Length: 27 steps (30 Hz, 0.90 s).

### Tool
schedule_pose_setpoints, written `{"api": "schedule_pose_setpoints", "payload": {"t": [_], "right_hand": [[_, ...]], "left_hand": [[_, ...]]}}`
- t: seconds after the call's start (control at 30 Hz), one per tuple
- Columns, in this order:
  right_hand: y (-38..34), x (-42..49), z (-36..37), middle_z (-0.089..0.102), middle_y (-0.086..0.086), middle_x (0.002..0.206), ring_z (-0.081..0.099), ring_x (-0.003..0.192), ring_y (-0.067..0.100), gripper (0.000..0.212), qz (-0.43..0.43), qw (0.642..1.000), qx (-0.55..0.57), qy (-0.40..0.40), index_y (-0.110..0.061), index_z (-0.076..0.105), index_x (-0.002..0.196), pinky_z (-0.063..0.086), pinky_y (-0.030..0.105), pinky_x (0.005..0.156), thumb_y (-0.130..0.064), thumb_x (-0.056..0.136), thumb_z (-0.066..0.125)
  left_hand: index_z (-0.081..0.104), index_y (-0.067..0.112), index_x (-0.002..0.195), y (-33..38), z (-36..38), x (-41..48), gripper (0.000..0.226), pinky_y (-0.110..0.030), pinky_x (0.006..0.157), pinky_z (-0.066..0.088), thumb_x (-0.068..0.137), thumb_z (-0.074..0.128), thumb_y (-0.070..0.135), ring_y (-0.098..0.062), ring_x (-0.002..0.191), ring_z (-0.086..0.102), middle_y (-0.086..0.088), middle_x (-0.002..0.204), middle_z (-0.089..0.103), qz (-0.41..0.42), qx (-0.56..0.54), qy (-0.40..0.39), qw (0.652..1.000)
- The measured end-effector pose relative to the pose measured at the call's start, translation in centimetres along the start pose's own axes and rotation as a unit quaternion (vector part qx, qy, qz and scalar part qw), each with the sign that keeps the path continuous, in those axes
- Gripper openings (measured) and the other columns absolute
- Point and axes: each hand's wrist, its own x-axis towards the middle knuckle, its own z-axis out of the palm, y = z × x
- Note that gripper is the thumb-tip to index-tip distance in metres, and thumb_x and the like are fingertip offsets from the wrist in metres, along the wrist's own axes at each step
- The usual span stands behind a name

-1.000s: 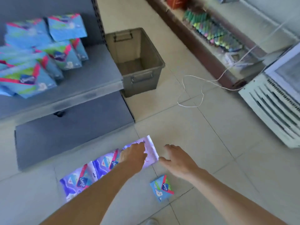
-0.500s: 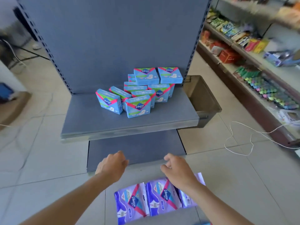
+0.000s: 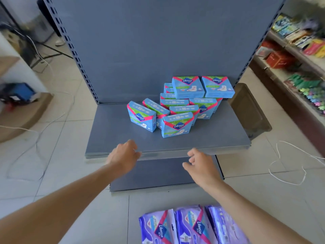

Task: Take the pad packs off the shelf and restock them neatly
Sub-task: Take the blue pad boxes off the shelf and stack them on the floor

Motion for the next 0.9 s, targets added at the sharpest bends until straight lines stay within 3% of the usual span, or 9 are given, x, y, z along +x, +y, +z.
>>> {"api": "schedule_pose_setpoints", "payload": {"t": [0.17, 0.37, 0.47, 0.53, 0.63, 0.7, 0.8, 0.9], "right_hand": [[-0.9, 4.2, -0.9, 0.059, 0.003, 0.12, 0.056, 0.112, 0.022, 0.036, -0.057, 0.996, -0.073, 0.01, -0.014, 0.052, 0.121, 0.048, 0.033, 0.087, -0.021, 0.087, 0.063], [-3.0, 9.3, -0.9, 0.055, 0.007, 0.116, 0.057, 0.105, 0.027, 0.042, -0.102, 0.992, -0.019, 0.072, -0.012, 0.049, 0.119, 0.049, 0.039, 0.085, -0.01, 0.082, 0.068], [-4.0, 11.4, -0.3, 0.049, 0.009, 0.119, 0.053, 0.109, 0.029, 0.057, -0.12, 0.986, -0.036, 0.107, -0.012, 0.046, 0.127, 0.047, 0.04, 0.089, -0.004, 0.077, 0.073], [-4.3, 12.0, 0.0, 0.042, 0.009, 0.127, 0.047, 0.117, 0.027, 0.073, -0.109, 0.985, -0.038, 0.127, -0.01, 0.04, 0.132, 0.04, 0.033, 0.095, -0.002, 0.071, 0.079], [-4.0, 12.4, 0.7, 0.035, 0.013, 0.128, 0.044, 0.115, 0.027, 0.088, -0.086, 0.98, -0.045, 0.175, -0.006, 0.035, 0.137, 0.036, 0.026, 0.096, -0.004, 0.065, 0.085], [-3.5, 13.0, 1.2, 0.036, 0.016, 0.125, 0.041, 0.114, 0.03, 0.094, -0.053, 0.976, -0.031, 0.211, -0.002, 0.035, 0.135, 0.033, 0.026, 0.095, -0.008, 0.058, 0.089], [-3.3, 13.6, 1.5, 0.046, 0.015, 0.12, 0.045, 0.111, 0.032, 0.084, 0.011, 0.971, 0.072, 0.226, -0.001, 0.042, 0.119, 0.035, 0.03, 0.094, -0.012, 0.053, 0.092], [-3.9, 13.6, 1.5, 0.056, 0.001, 0.098, 0.057, 0.088, 0.018, 0.071, 0.075, 0.947, 0.241, 0.197, -0.01, 0.038, 0.102, 0.044, 0.027, 0.079, -0.009, 0.055, 0.091]], "left_hand": [[0.049, 0.02, 0.121, 1.5, -1.2, 3.8, 0.035, -0.036, 0.082, 0.047, 0.09, 0.056, 0.035, -0.031, 0.103, 0.06, -0.003, 0.116, 0.064, -0.031, -0.018, 0.015, 0.999], [0.042, 0.011, 0.121, 2.3, -2.4, 7.7, 0.041, -0.04, 0.082, 0.046, 0.088, 0.061, 0.026, -0.032, 0.108, 0.056, -0.007, 0.121, 0.055, -0.002, 0.017, 0.061, 0.998], [0.036, 0.006, 0.12, 2.3, -2.7, 9.7, 0.047, -0.038, 0.078, 0.04, 0.084, 0.066, 0.014, -0.033, 0.112, 0.049, -0.012, 0.122, 0.043, 0.003, 0.037, 0.096, 0.995], [0.034, 0.005, 0.12, 2.1, -2.7, 11.3, 0.053, -0.038, 0.079, 0.041, 0.079, 0.068, 0.007, -0.035, 0.111, 0.047, -0.015, 0.121, 0.037, 0.005, -0.011, 0.127, 0.992], [0.022, 0.011, 0.141, 1.6, -3.0, 13.6, 0.088, -0.037, 0.083, 0.041, 0.07, 0.076, 0.004, -0.037, 0.114, 0.045, -0.015, 0.132, 0.029, 0.034, -0.118, 0.123, 0.985], [0.01, 0.018, 0.149, 1.2, -3.4, 14.4, 0.111, -0.032, 0.09, 0.04, 0.066, 0.082, 0.004, -0.029, 0.123, 0.043, -0.011, 0.141, 0.027, 0.04, -0.171, 0.089, 0.98], [0.027, 0.018, 0.144, 0.3, -3.3, 15.1, 0.097, -0.024, 0.085, 0.035, 0.066, 0.084, 0.008, -0.024, 0.119, 0.046, -0.007, 0.135, 0.046, 0.05, -0.194, 0.062, 0.978], [0.052, 0.011, 0.12, -0.8, -3.1, 15.4, 0.065, -0.02, 0.075, 0.032, 0.064, 0.085, 0.01, -0.018, 0.097, 0.05, -0.007, 0.115, 0.06, 0.072, -0.197, 0.089, 0.974]]}}
